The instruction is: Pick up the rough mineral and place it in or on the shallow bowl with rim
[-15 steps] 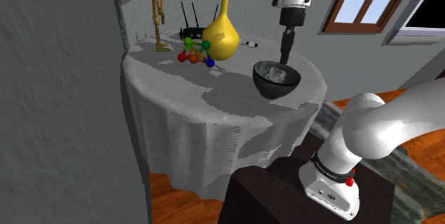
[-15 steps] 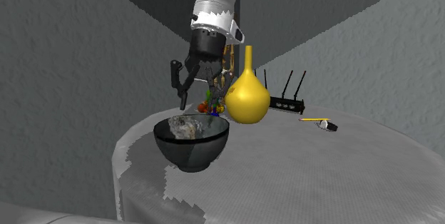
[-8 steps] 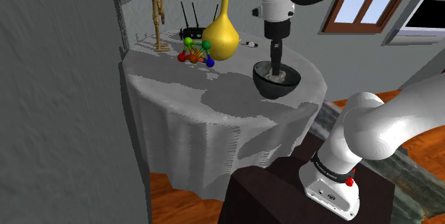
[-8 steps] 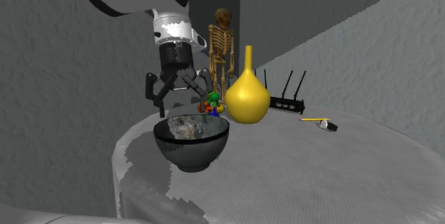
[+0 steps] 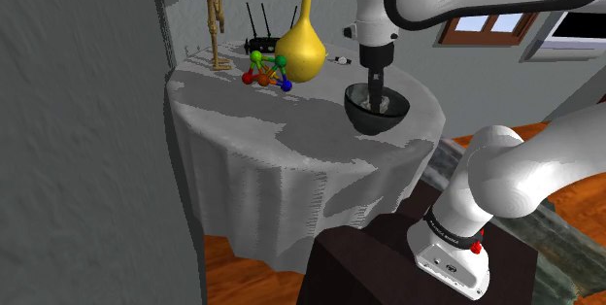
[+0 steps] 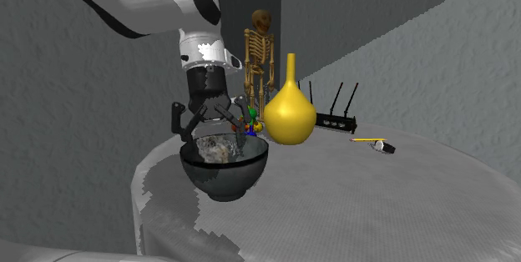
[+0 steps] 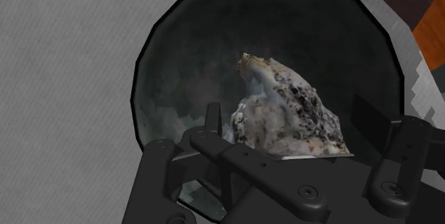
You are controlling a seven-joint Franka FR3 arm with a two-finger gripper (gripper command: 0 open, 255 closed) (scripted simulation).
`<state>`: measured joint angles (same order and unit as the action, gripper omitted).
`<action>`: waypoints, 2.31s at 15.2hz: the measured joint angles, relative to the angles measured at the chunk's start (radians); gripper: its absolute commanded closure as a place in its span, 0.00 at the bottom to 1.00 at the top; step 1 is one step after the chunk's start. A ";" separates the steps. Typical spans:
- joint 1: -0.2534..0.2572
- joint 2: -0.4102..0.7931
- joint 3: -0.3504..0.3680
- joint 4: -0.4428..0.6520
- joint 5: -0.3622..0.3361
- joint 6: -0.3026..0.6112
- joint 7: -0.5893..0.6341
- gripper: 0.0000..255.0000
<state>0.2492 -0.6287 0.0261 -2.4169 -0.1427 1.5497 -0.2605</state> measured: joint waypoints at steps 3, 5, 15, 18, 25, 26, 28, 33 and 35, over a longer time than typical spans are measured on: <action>0.000 0.000 0.000 -0.002 0.000 0.002 0.000 0.00; 0.000 0.000 0.000 -0.002 0.000 0.002 0.000 1.00; 0.000 -0.002 0.000 0.000 0.000 0.001 -0.001 1.00; -0.001 -0.002 0.000 0.025 -0.001 -0.026 -0.005 1.00; -0.002 0.007 0.003 0.124 0.000 -0.115 -0.016 1.00; -0.002 0.010 0.004 0.138 0.001 -0.127 -0.017 1.00; -0.003 0.016 0.003 0.172 -0.001 -0.153 -0.022 1.00; -0.004 0.027 0.005 0.245 -0.002 -0.216 -0.031 1.00; -0.004 0.034 0.007 0.278 -0.001 -0.241 -0.033 1.00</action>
<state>0.2448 -0.5944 0.0335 -2.1394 -0.1439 1.3091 -0.2937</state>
